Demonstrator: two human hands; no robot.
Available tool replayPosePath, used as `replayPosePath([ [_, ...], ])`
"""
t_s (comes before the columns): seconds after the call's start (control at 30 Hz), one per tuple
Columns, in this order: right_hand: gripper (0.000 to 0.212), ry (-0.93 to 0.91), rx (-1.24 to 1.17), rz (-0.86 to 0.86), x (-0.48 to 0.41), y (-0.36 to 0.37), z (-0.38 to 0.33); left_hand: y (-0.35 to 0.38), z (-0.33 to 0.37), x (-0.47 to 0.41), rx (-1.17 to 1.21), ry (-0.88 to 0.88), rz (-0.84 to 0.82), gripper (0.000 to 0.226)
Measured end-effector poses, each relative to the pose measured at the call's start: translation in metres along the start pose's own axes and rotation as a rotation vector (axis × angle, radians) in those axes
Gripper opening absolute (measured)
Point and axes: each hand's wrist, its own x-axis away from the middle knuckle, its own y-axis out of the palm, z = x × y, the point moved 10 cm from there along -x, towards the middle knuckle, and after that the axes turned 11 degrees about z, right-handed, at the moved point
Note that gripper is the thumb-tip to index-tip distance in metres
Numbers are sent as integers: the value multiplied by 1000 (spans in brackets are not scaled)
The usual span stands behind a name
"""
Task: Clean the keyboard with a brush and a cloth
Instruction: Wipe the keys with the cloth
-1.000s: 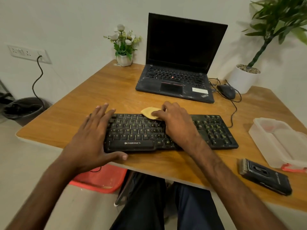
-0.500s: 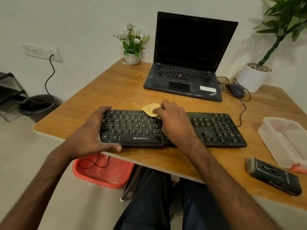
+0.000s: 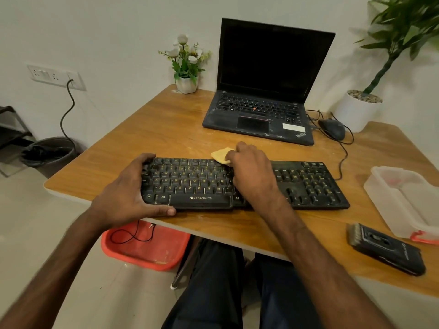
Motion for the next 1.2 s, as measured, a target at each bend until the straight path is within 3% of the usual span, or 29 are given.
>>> replayPosePath([
  [0.07, 39, -53, 9, -7, 0, -2, 1, 0, 1, 0, 6, 2, -1, 137],
  [0.23, 39, 90, -50, 2, 10, -9, 42, 0, 2, 0, 17, 9, 16, 136],
  [0.43, 40, -167, -232, -49, 44, -11, -14, 0, 1, 0, 14, 2, 7, 135],
  [0.63, 37, 102, -113, 25, 35, -24, 39, 0, -1, 0, -6, -18, 14, 135],
  [0.87, 30, -60, -250, 70, 74, -27, -23, -1, -1, -1, 1, -23, 8, 135],
  [1.07, 37, 272, -43, 92, 79, -33, 30, 0, -4, 0, -9, -38, 10, 136],
  [1.2, 29, 207, -105, 102, 76, -29, -16, 0, -3, 0, -8, -34, 10, 130],
])
